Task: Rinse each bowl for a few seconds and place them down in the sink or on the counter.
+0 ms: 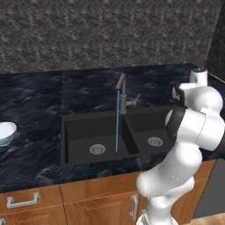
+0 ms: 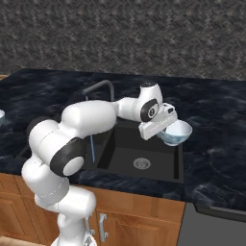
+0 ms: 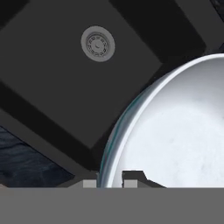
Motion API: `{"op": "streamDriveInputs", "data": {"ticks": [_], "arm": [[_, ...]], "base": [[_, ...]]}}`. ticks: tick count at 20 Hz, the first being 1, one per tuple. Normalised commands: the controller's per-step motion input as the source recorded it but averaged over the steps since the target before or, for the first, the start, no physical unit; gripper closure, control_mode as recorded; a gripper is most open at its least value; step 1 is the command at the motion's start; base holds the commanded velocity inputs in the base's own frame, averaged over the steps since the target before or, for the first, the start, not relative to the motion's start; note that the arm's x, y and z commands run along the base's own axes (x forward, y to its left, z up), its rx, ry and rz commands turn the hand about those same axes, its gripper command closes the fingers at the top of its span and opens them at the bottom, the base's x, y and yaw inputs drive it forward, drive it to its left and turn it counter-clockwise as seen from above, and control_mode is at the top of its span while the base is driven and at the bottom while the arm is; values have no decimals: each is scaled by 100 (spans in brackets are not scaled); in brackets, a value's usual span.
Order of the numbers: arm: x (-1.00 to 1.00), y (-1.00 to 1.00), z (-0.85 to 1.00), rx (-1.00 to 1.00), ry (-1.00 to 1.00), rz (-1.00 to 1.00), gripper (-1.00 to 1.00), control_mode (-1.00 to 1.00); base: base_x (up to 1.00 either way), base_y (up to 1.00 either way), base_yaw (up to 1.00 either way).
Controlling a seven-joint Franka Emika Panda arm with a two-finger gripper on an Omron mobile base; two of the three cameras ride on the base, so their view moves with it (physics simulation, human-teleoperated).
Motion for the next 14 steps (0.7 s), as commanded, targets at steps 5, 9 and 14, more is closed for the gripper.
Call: {"op": "streamDriveInputs", "data": {"ticks": [5, 9, 14], "arm": [[-1, -43, 0, 2, 0, -11, 100, -100], [2, -35, -6, 0, 0, -6, 100, -100], [2, -33, -11, 0, 0, -2, 100, -100]], "base": [[0, 0, 0], [0, 0, 0], [0, 0, 0]]}}
